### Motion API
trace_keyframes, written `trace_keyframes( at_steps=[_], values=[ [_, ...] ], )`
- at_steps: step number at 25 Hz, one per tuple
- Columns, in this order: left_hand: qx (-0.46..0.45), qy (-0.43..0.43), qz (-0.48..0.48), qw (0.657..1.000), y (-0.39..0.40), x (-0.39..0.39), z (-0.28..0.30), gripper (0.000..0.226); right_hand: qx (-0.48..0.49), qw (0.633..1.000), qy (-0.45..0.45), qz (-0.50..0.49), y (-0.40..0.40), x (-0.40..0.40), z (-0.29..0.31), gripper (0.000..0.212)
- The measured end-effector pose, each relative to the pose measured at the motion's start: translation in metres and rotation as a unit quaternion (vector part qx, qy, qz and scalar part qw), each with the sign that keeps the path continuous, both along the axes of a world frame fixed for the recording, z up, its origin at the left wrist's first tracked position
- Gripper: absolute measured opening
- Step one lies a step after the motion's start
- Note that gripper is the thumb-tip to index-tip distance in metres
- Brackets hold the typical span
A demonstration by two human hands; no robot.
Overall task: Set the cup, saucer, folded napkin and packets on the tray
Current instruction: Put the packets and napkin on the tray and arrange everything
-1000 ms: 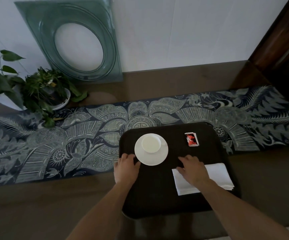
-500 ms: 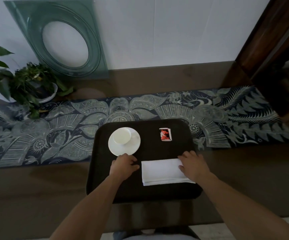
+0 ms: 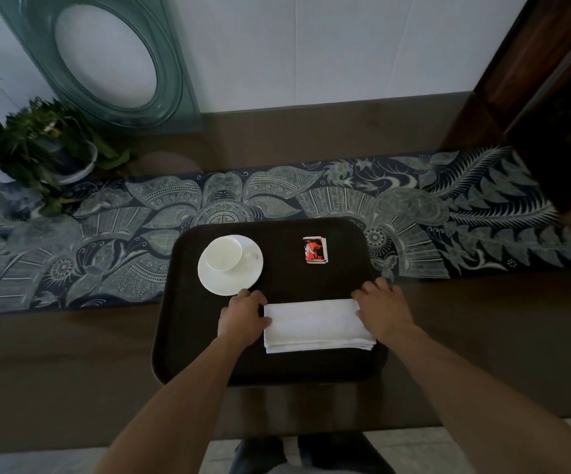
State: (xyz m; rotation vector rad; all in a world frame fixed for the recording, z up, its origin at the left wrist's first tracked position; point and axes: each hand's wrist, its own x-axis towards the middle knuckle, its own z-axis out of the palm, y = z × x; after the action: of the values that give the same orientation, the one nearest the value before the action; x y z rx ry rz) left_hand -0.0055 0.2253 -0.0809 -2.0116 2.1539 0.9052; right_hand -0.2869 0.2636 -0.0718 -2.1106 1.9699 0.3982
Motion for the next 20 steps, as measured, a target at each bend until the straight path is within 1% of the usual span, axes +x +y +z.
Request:
trace_keyframes(
  at_steps=[4, 8, 10, 13, 16, 20],
  values=[
    [0.023, 0.05, 0.037, 0.998, -0.005, 0.001, -0.003, 0.013, -0.014, 0.999, -0.018, -0.037, -0.003, 0.001, 0.003, 0.024],
    [0.061, 0.109, 0.073, 0.99, -0.006, 0.005, -0.001, 0.011, -0.024, 0.998, -0.013, -0.054, 0.001, 0.008, 0.004, 0.02],
    [0.067, 0.118, 0.08, 0.988, -0.007, 0.011, -0.001, 0.011, -0.022, 0.997, -0.029, -0.068, 0.0, 0.012, 0.003, 0.019],
    [0.065, 0.123, 0.094, 0.986, -0.008, 0.024, -0.003, 0.012, -0.018, 0.991, -0.08, -0.102, 0.0, 0.022, -0.001, 0.017],
    [0.06, 0.122, 0.116, 0.984, -0.008, 0.043, -0.002, 0.012, -0.004, 0.987, -0.12, -0.109, -0.003, 0.041, -0.006, 0.018],
    [0.061, 0.114, 0.14, 0.982, -0.007, 0.07, -0.004, 0.012, -0.001, 0.984, -0.136, -0.113, -0.009, 0.068, -0.011, 0.019]
  ],
)
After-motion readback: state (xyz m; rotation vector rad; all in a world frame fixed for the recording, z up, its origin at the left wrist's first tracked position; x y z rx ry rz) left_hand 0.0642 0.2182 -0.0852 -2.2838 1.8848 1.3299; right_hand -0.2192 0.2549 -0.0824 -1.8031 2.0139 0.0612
